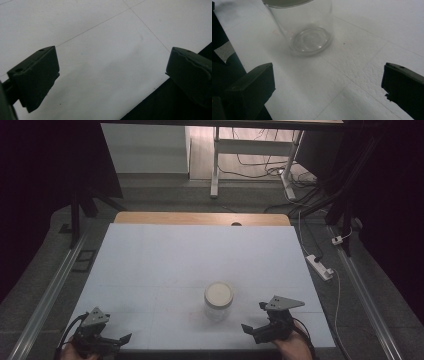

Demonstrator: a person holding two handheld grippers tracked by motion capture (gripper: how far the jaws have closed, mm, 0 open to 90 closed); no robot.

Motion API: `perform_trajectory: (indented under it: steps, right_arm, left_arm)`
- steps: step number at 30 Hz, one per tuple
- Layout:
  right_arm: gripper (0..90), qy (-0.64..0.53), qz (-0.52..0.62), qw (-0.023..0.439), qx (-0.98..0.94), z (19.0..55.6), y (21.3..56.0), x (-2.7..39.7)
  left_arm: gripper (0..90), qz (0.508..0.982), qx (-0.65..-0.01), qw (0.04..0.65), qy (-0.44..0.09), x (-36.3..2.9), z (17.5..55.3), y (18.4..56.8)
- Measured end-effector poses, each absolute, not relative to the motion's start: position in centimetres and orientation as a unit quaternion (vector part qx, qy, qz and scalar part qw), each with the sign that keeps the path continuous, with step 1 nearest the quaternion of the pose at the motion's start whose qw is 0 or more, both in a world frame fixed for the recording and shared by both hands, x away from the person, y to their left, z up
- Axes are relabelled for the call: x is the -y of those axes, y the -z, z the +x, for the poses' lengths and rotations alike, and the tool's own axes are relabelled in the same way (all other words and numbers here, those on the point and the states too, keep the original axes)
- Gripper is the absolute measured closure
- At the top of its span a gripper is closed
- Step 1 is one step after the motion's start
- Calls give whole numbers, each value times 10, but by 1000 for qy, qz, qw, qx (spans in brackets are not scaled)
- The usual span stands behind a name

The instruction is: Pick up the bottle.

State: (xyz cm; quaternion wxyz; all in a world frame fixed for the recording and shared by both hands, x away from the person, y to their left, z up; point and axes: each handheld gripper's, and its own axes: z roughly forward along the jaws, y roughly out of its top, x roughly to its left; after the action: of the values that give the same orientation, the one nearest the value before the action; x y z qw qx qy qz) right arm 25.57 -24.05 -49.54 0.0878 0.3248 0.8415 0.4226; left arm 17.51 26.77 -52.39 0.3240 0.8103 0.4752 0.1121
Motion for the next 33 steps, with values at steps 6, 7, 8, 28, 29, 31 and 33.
perform_trajectory:
  steps: [6, 7, 8, 28, 29, 31, 33]
  right_arm:
    - [0, -421, 309, 94, -848, 261, 498, 228]
    - [0, -422, 308, 93, -848, 261, 498, 227]
    - [0, -423, 308, 92, -847, 262, 498, 225]
    - [0, -414, 295, 68, -858, 279, 503, 190]
    - [0, -415, 295, 66, -858, 280, 502, 188]
    - [0, -417, 292, 64, -859, 281, 502, 185]
    - [0, -414, 287, 63, -862, 282, 501, 181]
  left_arm:
    - [0, 810, -476, 324, -112, -268, 175, 524]
    - [0, 810, -475, 324, -111, -268, 175, 524]
    - [0, 810, -475, 324, -111, -268, 175, 524]
    - [0, 810, -476, 326, -106, -268, 176, 524]
    - [0, 810, -476, 326, -106, -268, 176, 524]
    - [0, 809, -477, 326, -104, -268, 176, 525]
    - [0, 810, -476, 326, -105, -269, 176, 524]
